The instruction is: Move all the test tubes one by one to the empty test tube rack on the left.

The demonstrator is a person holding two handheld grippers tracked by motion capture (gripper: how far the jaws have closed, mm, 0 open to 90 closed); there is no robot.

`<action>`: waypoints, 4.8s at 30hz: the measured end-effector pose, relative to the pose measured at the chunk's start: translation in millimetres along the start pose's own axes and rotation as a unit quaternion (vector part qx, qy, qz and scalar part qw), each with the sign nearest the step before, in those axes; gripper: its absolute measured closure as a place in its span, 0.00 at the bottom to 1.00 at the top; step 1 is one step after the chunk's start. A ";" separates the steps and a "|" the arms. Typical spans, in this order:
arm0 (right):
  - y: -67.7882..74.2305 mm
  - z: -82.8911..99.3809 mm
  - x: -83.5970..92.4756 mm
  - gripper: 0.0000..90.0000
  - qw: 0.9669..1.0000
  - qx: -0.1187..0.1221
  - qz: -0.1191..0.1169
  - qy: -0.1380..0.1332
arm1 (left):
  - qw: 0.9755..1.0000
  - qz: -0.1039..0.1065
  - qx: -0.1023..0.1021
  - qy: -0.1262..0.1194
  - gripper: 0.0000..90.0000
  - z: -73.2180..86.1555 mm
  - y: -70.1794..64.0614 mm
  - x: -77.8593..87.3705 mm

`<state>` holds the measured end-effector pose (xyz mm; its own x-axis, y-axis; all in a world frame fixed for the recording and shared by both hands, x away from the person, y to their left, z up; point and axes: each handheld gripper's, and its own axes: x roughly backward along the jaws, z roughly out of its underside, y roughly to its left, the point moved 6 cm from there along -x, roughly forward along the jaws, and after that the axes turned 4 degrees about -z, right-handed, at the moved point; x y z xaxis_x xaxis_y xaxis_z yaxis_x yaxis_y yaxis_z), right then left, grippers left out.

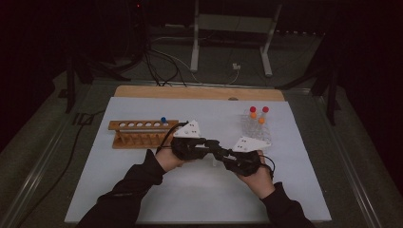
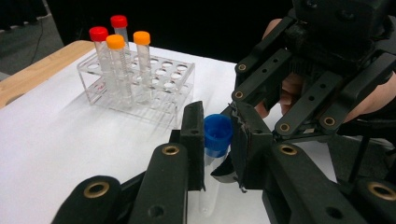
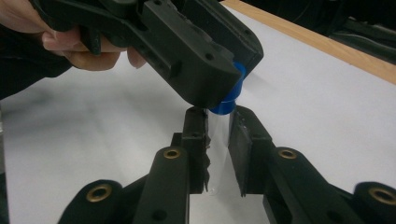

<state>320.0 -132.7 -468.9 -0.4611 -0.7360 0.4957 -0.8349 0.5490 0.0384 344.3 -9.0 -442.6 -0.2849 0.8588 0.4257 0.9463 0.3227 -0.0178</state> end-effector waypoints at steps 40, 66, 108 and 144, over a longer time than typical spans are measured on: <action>-8.4 -4.8 8.5 0.00 0.998 -0.036 0.016 -0.044 | 0.987 -0.155 0.042 -0.013 0.86 9.9 78.7 122.5; -10.2 -3.6 9.2 0.00 0.998 -0.038 0.014 -0.045 | 0.968 -0.242 0.068 -0.028 0.86 23.4 140.1 149.5; -12.7 -3.8 15.2 0.00 0.998 -0.040 0.012 -0.047 | 0.966 -0.236 0.105 0.024 0.85 85.8 148.2 107.8; -114.0 19.9 68.0 0.09 0.983 -0.094 0.150 -0.045 | 0.992 -0.091 0.084 -0.016 0.02 73.2 32.5 109.7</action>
<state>377.9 -253.3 -456.8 -0.7102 -0.5573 0.4302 -0.5909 0.8041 0.0661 332.6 124.8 -462.7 -0.4563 0.7910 0.4077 0.8406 0.5335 -0.0943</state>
